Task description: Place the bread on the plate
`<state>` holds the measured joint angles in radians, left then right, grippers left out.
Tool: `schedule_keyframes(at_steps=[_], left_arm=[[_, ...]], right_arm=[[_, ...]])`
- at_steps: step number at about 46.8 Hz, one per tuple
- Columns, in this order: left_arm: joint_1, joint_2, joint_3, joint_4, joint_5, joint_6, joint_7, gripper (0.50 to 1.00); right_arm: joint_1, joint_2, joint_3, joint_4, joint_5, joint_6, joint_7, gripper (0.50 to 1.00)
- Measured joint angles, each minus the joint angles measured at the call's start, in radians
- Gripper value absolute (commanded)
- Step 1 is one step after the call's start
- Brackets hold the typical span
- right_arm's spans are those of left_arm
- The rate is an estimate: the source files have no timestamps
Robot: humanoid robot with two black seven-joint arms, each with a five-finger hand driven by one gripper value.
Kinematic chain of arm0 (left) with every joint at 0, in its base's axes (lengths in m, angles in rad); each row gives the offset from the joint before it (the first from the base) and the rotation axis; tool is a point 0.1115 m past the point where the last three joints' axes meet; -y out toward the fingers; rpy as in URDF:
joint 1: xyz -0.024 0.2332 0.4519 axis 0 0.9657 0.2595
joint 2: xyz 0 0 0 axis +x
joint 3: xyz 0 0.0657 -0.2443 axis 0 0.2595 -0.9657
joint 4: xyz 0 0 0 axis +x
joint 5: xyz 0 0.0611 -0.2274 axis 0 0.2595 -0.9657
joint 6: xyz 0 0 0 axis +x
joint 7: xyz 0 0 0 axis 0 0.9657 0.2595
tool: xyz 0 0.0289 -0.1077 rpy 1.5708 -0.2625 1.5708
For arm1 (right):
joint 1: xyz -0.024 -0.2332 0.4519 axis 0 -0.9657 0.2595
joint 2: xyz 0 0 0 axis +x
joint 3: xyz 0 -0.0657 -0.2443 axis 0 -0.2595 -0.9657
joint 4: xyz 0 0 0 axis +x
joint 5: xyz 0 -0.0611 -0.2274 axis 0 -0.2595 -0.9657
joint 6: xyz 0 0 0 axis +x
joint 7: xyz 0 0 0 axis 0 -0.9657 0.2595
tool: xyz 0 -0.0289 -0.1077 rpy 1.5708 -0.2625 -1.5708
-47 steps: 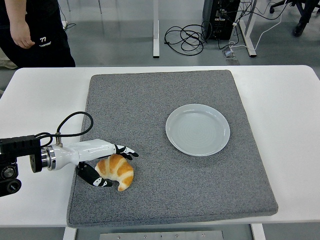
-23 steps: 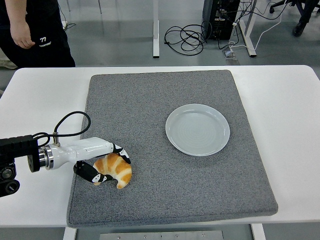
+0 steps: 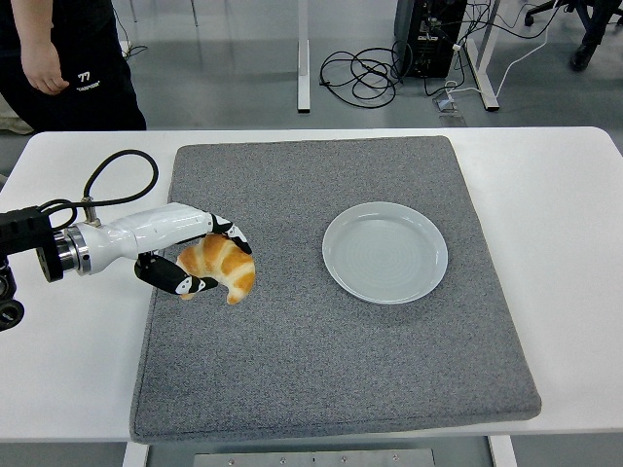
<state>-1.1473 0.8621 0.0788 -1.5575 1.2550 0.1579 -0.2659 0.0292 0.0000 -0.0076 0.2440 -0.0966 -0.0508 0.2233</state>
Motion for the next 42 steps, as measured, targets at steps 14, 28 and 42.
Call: schedule_keyframes(at_steps=[14, 28, 42], left_arm=[[-0.097, 0.01, -0.001, 0.151, -0.088, -0.038, 0.008, 0.502], [-0.175, -0.216, 0.002, 0.36, -0.166, -0.052, 0.007, 0.525], [-0.213, -0.51, 0.012, 0.633, -0.166, -0.079, 0.007, 0.531]], right_arm=[[0.003, 0.0, 0.001, 0.0, 0.0, -0.002, -0.001, 1.0], [0.0, 0.0, -0.002, -0.001, 0.0, 0.0, -0.001, 1.0], [-0.005, 0.0, -0.002, -0.002, 0.0, 0.0, -0.001, 1.0]])
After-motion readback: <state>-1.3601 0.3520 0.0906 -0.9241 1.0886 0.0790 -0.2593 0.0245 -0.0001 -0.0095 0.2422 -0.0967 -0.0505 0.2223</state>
